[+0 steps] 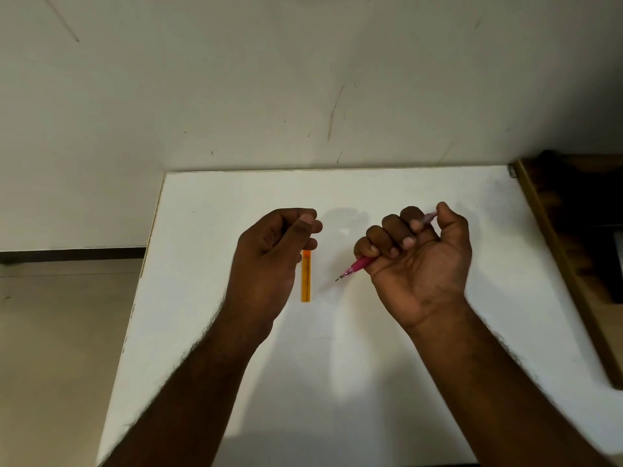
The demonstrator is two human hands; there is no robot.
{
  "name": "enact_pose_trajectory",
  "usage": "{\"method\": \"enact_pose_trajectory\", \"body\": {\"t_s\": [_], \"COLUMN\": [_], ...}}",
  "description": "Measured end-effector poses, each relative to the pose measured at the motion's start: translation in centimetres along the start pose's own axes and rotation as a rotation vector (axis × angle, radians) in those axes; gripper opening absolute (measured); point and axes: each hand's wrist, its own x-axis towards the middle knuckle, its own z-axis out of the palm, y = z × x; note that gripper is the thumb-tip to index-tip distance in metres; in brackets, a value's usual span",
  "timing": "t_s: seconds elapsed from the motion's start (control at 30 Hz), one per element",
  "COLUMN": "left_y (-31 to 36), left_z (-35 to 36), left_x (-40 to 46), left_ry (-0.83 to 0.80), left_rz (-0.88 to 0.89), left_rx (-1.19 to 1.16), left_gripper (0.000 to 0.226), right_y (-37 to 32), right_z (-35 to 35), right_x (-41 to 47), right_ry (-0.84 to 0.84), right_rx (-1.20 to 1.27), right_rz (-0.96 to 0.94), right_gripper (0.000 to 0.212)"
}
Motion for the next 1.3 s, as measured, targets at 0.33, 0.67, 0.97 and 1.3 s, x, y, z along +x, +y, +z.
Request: {"method": "enact_pose_trajectory", "body": {"t_s": [0.33, 0.67, 0.97, 1.3], "left_y": [-0.2, -0.2, -0.7, -0.8], "left_z": [0.0, 0.0, -0.8, -1.4], "left_x": [0.1, 0.2, 0.5, 0.5], "left_ry": [0.003, 0.003, -0.016, -0.117], "left_rz": [0.002, -0.005, 0.096, 0.178], "left_rx": [0.008, -0.004, 0.164, 0.421], "left_gripper": [0.017, 0.017, 0.017, 0.053], "right_y": [0.0, -0.1, -1.0, -1.8], "right_z": [0.0, -0.2, -0.5, -0.7], "right_x": [0.0, 0.2, 0.4, 0.3], "right_ry": [0.007, -0.010, -0.009, -0.036], "right_rx": [-0.014, -0.004, 0.075, 0.184], "right_rz": [-0.008, -0.005, -0.012, -0.054], "right_gripper": [0.044, 0.044, 0.041, 0.041]}}
